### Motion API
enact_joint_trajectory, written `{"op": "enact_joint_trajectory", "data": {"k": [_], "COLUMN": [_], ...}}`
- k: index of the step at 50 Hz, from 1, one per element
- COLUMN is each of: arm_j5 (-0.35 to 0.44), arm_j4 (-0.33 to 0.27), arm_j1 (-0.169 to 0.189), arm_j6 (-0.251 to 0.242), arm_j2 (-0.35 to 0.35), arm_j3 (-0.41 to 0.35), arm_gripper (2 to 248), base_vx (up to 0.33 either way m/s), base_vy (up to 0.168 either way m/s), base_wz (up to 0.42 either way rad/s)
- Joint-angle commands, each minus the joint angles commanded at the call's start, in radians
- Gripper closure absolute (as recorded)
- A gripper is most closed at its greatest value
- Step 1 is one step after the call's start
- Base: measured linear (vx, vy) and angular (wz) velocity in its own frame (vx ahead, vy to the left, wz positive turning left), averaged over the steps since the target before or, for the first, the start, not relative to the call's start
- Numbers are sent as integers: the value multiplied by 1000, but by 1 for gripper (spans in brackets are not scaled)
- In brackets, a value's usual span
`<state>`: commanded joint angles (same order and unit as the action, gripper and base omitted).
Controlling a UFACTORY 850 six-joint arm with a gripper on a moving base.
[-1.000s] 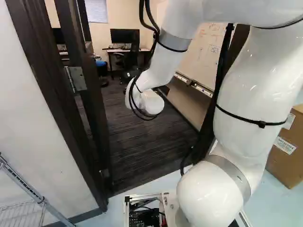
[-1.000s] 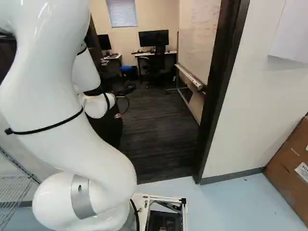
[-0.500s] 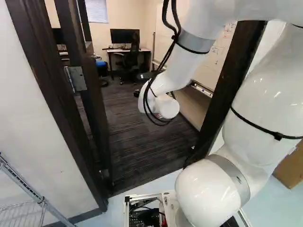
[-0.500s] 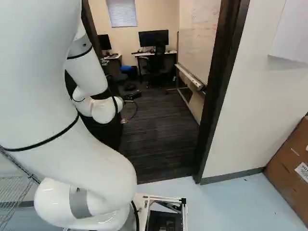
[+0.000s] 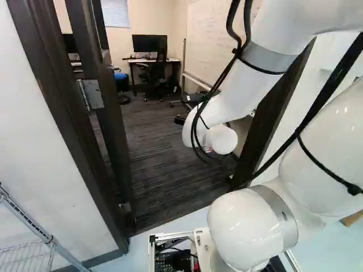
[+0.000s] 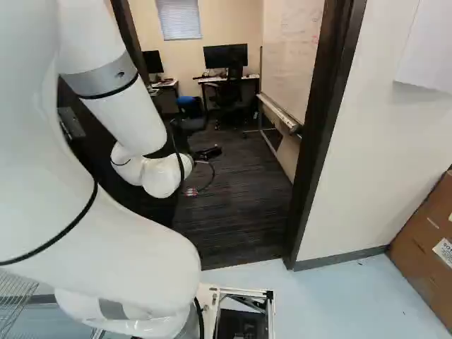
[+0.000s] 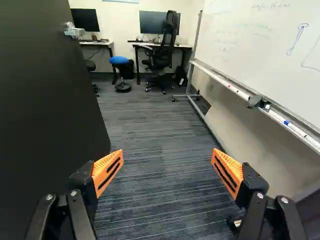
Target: Open the door and move inside
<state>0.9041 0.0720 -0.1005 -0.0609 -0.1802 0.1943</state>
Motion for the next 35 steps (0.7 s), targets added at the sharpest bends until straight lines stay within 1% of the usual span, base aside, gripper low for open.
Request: {"op": "enact_joint_trajectory", "data": {"k": [9,18,26,35], "arm_j5": [-12,-21,-26,-30], "arm_j4": [-27,-47,-60,-69], "arm_j1": [37,66,84,97], "arm_j6": [22,40,51,59], "arm_j2": [-37,-65,-83,-95], "arm_j3": [-39,-70,-90,-103], "arm_gripper": [3,3,3,3], "base_vx": [0,0,0,0], "base_vy": [0,0,0,0], "base_wz": [0,0,0,0]}}
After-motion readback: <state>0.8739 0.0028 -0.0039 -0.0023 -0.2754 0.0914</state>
